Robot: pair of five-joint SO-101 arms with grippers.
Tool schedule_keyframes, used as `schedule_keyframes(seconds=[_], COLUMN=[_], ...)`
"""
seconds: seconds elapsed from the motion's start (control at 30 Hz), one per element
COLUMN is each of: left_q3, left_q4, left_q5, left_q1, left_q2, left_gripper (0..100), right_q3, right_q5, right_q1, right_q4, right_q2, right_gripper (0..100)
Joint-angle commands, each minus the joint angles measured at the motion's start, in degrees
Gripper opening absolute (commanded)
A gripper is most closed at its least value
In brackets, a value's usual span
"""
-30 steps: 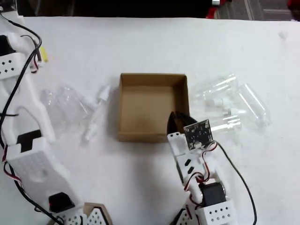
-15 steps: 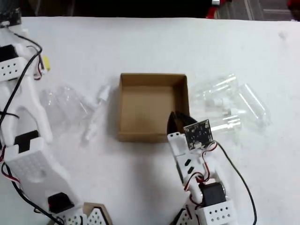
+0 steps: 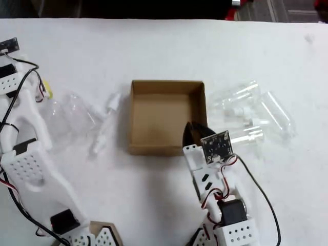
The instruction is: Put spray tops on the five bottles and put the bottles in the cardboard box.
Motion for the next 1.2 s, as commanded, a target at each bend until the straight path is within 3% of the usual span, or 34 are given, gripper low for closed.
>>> schedule_keyframes(seconds=[0.0, 0.3, 0.73, 1.17], left_q3=[-0.35, 0.09, -3.78, -31.03], left_q4=[-1.23, -1.32, -2.81, 15.38], left_q5=[3.08, 7.03, 7.03, 7.38], left_q1=[1.54, 2.24, 2.15, 2.33], left_q2=[-1.01, -0.92, 4.88, 16.40], left_gripper=[18, 18, 18, 18], right_q3=[0.44, 0.44, 0.44, 0.44], right_q5=[-0.53, -0.53, -0.53, -0.53], right_q1=[0.31, 0.31, 0.31, 0.31], right_q4=[-1.27, -1.27, -1.27, -1.27], right_q2=[-0.13, -0.13, -0.13, -0.13], right_gripper=[2.2, 2.2, 2.2, 2.2])
